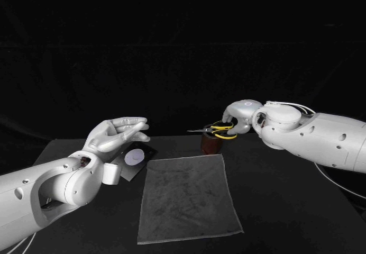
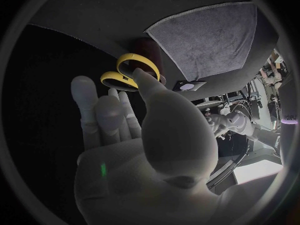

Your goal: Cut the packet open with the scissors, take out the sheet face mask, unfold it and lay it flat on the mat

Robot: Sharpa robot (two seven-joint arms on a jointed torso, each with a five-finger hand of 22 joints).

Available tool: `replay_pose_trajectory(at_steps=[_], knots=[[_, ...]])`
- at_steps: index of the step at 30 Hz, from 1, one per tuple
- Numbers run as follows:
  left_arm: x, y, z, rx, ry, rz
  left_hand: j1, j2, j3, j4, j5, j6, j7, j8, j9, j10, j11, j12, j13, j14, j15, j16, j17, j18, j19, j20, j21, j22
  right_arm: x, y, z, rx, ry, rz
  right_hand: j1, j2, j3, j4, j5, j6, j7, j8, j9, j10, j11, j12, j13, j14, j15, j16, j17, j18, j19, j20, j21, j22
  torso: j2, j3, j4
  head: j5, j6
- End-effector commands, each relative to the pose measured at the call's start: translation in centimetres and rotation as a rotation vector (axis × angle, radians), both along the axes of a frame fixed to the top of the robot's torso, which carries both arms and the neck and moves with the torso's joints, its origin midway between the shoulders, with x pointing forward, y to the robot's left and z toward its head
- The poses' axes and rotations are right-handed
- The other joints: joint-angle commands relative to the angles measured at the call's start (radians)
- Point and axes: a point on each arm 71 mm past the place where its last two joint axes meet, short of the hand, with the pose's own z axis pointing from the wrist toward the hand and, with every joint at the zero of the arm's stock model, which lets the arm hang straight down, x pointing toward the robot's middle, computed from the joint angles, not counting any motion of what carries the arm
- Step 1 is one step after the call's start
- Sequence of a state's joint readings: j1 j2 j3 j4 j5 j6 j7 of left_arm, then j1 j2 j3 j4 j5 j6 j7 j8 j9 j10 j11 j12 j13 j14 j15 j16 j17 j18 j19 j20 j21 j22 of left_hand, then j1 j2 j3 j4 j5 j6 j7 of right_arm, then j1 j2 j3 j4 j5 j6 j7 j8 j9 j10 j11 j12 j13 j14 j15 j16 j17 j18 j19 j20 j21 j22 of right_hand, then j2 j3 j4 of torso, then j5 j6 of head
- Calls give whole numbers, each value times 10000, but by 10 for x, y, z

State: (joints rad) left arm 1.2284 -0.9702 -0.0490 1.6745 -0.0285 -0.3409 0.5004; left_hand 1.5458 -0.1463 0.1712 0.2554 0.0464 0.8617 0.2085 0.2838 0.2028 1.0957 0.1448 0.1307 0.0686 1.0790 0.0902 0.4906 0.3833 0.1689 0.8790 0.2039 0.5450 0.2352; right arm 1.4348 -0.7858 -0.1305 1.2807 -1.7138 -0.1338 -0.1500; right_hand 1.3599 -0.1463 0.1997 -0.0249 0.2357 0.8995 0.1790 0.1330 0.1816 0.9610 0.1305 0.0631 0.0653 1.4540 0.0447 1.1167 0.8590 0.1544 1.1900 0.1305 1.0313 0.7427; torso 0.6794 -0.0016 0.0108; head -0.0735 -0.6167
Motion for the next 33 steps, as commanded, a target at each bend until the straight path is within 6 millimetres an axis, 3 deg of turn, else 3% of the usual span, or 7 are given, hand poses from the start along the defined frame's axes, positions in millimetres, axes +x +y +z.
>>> replay_pose_trajectory(at_steps=[1,6,21,33], knots=[[0,-2,1,-98,-18,-243,-99,5,8,45,30,-27,55,-43,-2,2,53,-35,9,-72,1,34,17,109,-61,17,59,11,2,-1,0,-282,66,-207,123,-12,-53,46,-49,1,76,-34,10,79,-3,41,12,73,-7,58,29,-99,86,5,69,44,13,-1,6,4,29],[0,-3,1,-101,1,-268,-98,13,8,50,30,-27,56,-45,-2,2,54,-40,10,-77,0,39,25,110,-63,17,63,13,4,-1,-1,-308,89,-265,132,-1,-56,62,-55,6,82,-34,11,94,1,41,12,87,-5,118,102,-110,117,6,114,113,26,-10,16,-24,81],[-1,-4,1,-113,36,-332,-99,21,9,55,30,-28,56,-46,-2,1,54,-44,10,-81,1,42,32,110,-65,18,66,14,9,3,-10,-385,602,-321,244,152,109,178,-66,126,54,-19,29,488,-46,97,36,141,-29,536,447,-160,289,-5,395,534,52,-7,-1,-1,12],[0,-4,1,-129,76,-360,-96,47,16,65,30,-31,59,-51,-3,-3,56,-54,9,-89,0,50,45,112,-67,18,73,18,12,3,-14,-361,780,-410,219,166,629,232,-207,312,-14,-2,39,1029,-126,88,36,159,-91,926,729,-222,438,-63,709,1023,71,-7,-20,-4,-12]])
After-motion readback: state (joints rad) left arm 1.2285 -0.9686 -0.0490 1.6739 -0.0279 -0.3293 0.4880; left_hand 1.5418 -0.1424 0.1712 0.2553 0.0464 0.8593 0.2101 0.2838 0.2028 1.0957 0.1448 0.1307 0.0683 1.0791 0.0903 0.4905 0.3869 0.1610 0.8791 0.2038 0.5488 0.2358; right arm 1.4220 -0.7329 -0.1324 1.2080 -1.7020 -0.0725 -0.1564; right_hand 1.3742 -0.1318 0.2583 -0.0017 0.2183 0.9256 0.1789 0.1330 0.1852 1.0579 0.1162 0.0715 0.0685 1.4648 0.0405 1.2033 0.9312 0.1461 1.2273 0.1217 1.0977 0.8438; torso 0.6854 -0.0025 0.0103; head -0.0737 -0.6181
